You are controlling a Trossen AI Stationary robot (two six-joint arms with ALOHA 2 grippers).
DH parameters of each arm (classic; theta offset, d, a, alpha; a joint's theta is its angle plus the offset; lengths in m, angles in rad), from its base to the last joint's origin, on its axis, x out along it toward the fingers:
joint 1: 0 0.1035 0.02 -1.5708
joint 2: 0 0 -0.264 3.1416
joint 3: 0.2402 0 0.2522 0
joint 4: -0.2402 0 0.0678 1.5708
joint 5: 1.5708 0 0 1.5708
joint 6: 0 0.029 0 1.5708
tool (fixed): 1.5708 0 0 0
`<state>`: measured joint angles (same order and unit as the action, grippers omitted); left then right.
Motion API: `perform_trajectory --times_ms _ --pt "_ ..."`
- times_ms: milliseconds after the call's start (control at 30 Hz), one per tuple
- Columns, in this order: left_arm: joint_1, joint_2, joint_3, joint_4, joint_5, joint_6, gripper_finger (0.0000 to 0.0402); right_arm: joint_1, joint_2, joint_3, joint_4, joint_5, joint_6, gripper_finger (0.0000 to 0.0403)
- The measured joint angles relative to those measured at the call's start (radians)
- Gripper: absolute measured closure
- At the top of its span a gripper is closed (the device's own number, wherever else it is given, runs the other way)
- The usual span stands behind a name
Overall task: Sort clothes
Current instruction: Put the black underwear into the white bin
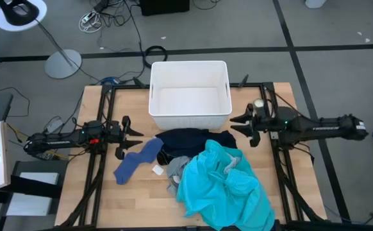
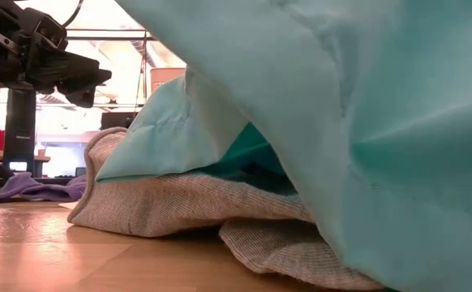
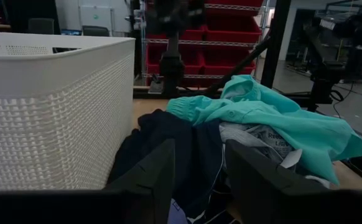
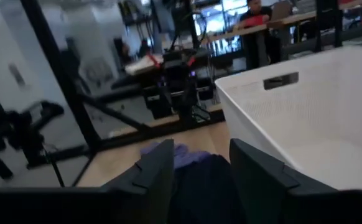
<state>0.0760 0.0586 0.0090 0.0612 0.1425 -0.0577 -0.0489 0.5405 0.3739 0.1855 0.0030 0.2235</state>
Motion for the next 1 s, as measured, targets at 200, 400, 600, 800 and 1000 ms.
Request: perform_trajectory --times_ms 200,400,600,800,1000 --pt "0.0 0.0 0.0 0.0 0.0 0.0 0.0254 0.097 0.282 0.285 -0.169 0.052 -0.154 0.0255" --pt "0.0 0.0 0.0 0.0 0.0 0.0 0.0254 0.154 0.645 0.534 -0.238 0.127 -0.277 0.0256" --pt "0.0 0.0 0.0 0.0 0.0 0.0 0.0254 0.159 0.959 0.764 -0.381 0.172 -0.295 0.025" --pt "0.0 0.0 0.0 0.0 0.0 0.0 0.0254 0.161 1.168 0.928 -0.476 0.173 -0.306 0.0228" --pt "0.0 0.0 0.0 0.0 0.0 0.0 0.0254 0.161 1.277 1.001 -0.504 0.173 -0.275 0.0198"
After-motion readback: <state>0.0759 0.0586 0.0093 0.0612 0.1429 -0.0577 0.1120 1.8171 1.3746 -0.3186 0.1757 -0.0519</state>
